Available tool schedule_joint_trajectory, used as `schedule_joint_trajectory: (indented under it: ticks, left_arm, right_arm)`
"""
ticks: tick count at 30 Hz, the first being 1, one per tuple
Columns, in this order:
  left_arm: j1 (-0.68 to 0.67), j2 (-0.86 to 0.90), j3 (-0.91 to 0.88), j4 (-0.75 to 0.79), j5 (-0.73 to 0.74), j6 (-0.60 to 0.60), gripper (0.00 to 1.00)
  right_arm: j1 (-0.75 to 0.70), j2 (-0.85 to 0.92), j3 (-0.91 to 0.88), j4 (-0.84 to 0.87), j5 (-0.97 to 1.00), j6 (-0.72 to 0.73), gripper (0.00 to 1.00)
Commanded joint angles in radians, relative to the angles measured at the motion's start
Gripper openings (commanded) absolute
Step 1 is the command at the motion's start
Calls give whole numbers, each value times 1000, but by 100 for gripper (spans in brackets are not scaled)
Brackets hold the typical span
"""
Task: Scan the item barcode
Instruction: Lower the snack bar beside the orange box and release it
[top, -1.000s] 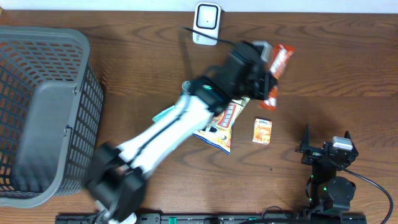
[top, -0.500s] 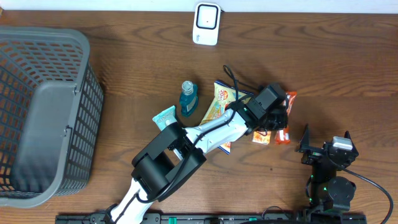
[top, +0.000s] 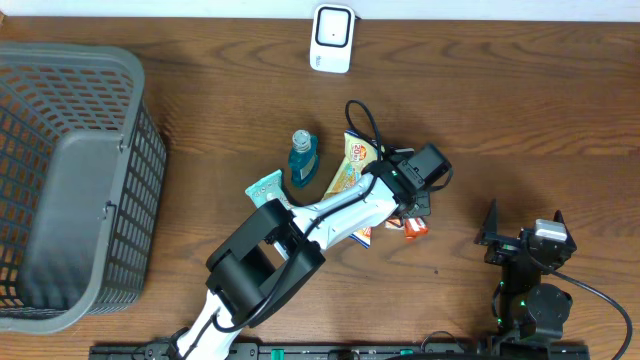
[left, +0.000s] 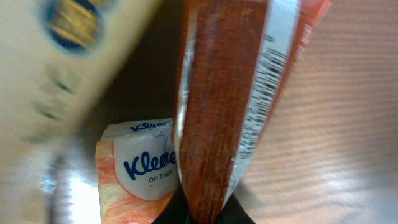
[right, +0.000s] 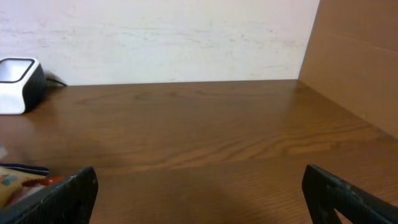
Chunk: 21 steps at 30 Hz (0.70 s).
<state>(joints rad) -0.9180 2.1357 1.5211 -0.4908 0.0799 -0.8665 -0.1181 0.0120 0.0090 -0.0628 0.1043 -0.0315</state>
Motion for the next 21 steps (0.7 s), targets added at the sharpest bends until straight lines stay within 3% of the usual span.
schedule_joint_trajectory:
  ticks: [1,6,15,21]
  left_arm:
    - [28,23,-14,-29,-169,101,7]
    - [26,6,14,-28,-85,229,7]
    - [22,-164,32,13,-90,245,7]
    - [9,-152,31,59,-76,245,7]
  right_arm:
    - [-6,-5,-4,-1,1,-7,99]
    - [-6,-5,-4,-1,2,-7,99]
    - [-6,-5,-4,-1,2,-7,99]
    - [-6,-5,-4,-1,1,-7,99]
